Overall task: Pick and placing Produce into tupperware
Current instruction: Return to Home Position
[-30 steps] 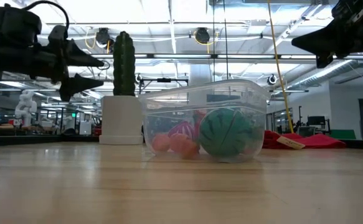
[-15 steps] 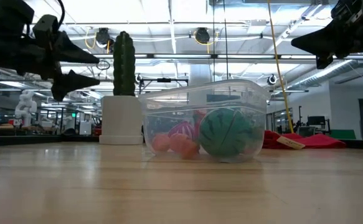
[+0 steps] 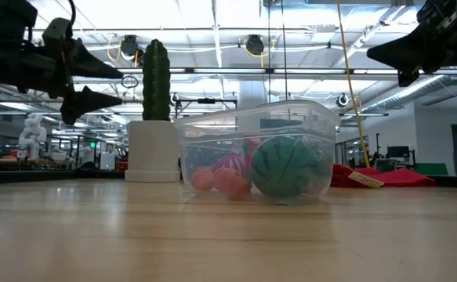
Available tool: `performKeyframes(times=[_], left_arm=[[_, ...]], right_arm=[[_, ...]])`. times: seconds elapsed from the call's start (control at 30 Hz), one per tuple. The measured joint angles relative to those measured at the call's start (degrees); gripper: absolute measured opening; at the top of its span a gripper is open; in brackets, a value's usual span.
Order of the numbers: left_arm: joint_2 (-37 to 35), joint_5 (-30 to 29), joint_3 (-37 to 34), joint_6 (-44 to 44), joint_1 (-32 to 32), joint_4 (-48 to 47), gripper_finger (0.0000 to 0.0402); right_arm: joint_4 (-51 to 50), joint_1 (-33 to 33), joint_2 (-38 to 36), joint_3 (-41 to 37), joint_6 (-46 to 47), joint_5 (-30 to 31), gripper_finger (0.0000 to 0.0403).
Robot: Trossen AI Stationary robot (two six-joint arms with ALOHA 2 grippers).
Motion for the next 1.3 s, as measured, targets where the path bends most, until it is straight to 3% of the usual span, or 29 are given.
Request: performKeyframes(times=[0.23,0.3,0.67,0.93,1.3], left_arm=[[0.00,16.12,0.00,2.09,8.40,4.66,0.0292],[-0.04,18.18,-0.80,2.11,8.77,7.02,0.0292],[-0.06,15.44,-1.27,4.00,2.50,11.00,0.0292],[-0.08,3.87,-1.25,6.14,-6.79,9.75,0.0292],[-0.05,3.48,-1.25,1.55,-4.75,0.36,0.0292]], right_arm=[[0.00,0.00,0.00,0.04,0.46,-1.80,0.0000],[0.02,0.00,0.00,0.04,0.35,-1.81,0.0000],[2.13,0.00,0.00,0.04,-0.74,-1.76,0.0000],[3.49,0.00,0.00,0.09,-2.04,-1.41,0.0000],[-2.62,0.00,0.02,0.07,1.35,-1.41,0.0000]])
